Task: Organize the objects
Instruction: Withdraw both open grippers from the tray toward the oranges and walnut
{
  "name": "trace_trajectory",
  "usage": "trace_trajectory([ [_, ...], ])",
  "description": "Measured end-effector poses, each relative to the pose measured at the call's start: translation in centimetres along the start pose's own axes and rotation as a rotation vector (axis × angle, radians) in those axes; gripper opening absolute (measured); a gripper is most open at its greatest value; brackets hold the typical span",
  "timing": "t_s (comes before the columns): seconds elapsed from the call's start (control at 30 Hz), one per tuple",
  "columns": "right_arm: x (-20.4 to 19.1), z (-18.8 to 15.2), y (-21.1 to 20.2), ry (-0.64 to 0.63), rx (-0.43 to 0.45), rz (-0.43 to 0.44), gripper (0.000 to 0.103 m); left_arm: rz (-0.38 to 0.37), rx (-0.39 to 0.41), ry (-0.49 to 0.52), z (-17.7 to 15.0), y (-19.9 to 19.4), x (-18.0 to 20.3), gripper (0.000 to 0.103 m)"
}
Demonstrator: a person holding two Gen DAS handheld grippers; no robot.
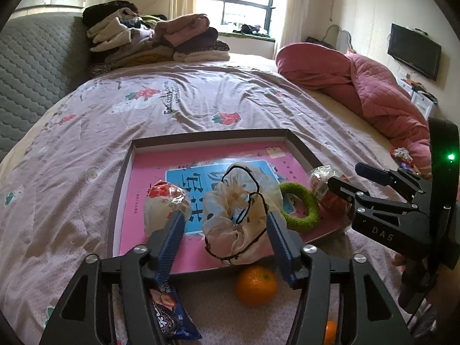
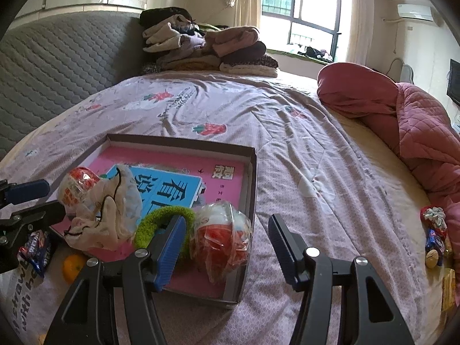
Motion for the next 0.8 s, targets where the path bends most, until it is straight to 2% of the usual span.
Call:
trace_trajectory([
  [0.43, -0.4, 0.9, -2.0, 0.013, 0.069, 0.028, 0.06, 0.014, 0.029, -0.028, 0.3, -2.0, -0.7, 0.071],
  [0.8, -0.6, 1.7, -4.2, 0.035, 0.128, 0.067, 0.06, 0.075, 0.084, 0.007, 0.3, -4.3, -0.6, 0.075],
])
Point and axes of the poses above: each gripper's, at about its wrist camera, not at the fingertips, and y roughly the way its jaws point, x to its right, z to its top, the point moved 9 cm from there along y, roughly the way its jaws point, and after that the axes turned 4 degrees about -x, right-handed, at the moved point
